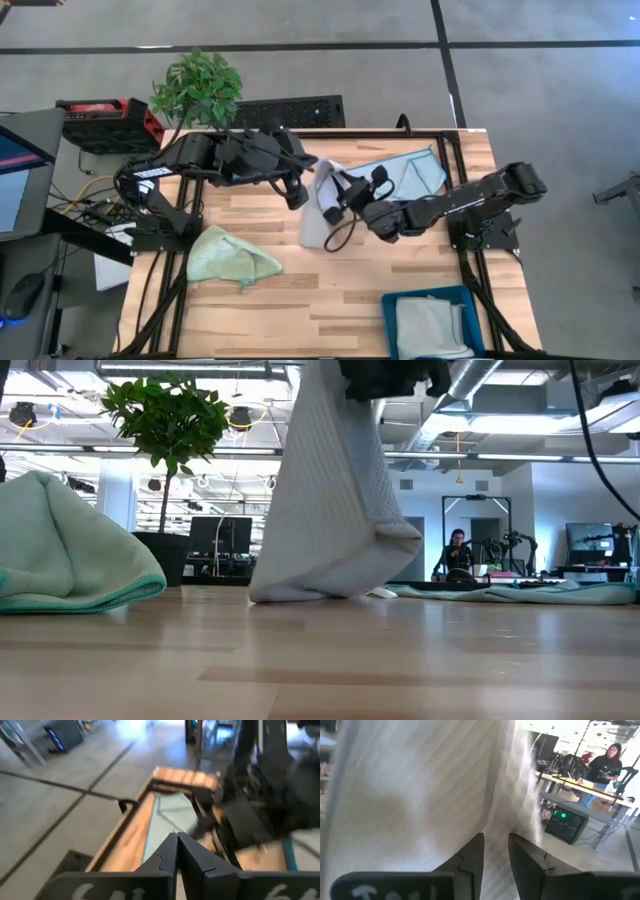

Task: Fold microfiber towels
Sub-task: Fold the gray microfiber cloth

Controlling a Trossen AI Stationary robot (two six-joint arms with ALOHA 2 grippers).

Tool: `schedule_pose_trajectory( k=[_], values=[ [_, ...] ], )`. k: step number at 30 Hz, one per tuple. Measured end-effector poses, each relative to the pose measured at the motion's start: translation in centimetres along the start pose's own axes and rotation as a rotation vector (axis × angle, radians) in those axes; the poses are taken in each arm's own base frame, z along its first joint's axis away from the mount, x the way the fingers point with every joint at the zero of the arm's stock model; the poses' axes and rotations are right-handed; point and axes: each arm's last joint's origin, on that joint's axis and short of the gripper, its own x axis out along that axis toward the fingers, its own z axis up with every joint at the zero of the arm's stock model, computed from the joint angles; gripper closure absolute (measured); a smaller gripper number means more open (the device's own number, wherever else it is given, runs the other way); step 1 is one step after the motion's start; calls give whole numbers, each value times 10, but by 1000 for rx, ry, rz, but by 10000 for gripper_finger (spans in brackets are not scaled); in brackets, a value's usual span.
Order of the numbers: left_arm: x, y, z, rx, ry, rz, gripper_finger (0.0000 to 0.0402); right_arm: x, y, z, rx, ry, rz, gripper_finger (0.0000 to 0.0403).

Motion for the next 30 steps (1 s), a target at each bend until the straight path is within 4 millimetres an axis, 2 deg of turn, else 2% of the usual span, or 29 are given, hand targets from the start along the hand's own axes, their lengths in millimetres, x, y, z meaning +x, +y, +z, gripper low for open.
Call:
schedule_pose_trajectory(
  k=[6, 18, 26, 30],
  values=[
    [8, -4, -12, 9, 91, -26, 401, 3, -7, 8, 66, -30, -11, 291],
    [23, -11, -27, 47, 161, -80, 401, -9, 0, 13, 85, -64, 64, 291],
    [21, -16, -22, 82, 115, -113, 401, -8, 3, 9, 64, -52, 63, 291],
    [17, -24, -18, 113, 71, -194, 401, -5, 2, 4, 81, -17, 46, 291]
  ],
)
